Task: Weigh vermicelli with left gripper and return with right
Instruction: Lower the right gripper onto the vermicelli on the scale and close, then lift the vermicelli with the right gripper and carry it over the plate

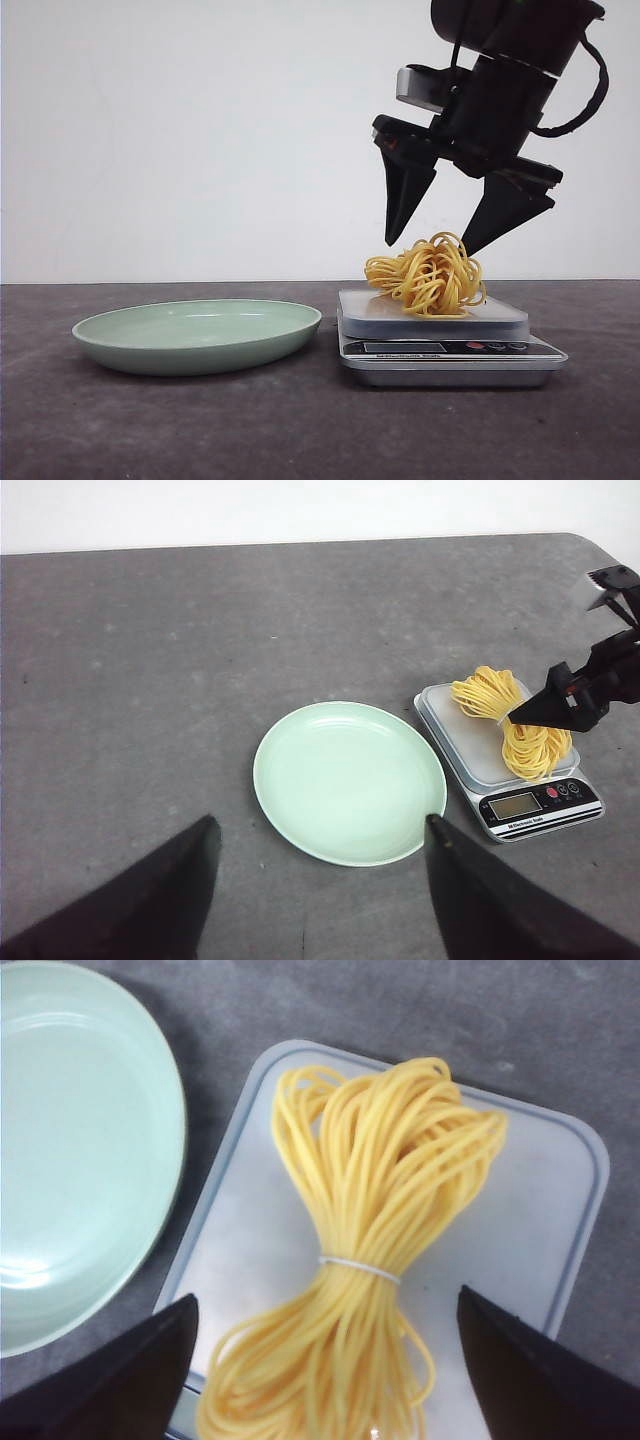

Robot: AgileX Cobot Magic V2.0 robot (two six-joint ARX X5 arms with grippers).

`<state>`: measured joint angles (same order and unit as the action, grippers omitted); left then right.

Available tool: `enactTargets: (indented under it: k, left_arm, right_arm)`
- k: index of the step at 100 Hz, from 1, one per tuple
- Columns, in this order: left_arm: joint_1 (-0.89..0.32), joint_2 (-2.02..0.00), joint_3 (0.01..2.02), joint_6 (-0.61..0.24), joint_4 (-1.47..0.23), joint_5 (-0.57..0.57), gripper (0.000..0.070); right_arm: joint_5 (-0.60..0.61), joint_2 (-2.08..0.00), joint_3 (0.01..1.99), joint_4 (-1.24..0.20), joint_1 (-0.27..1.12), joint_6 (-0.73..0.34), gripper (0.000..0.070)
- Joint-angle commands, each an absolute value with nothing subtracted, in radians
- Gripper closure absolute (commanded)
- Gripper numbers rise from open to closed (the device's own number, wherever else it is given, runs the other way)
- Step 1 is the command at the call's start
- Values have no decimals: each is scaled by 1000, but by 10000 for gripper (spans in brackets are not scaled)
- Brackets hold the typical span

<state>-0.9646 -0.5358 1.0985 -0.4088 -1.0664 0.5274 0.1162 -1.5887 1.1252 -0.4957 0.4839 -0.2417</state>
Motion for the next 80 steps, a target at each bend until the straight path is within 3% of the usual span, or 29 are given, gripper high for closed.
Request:
enactTargets:
  k: [1, 33, 65, 80]
  left_arm:
    - [-976, -542, 1108, -412, -1057, 535, 306]
    - [-976, -542, 1108, -412, -1056, 535, 305]
    - [-976, -542, 1108, -412, -1052, 535, 306]
    - [-976, -542, 1108, -412, -1052, 535, 305]
  right_arm:
    - [103, -1616, 1145, -503, 494, -255, 210]
    - [88, -1629, 1145, -553, 509, -257, 255]
    - [77, -1629, 1145, -555, 529, -263, 695]
    - [75, -1629, 1145, -558, 533, -284, 700]
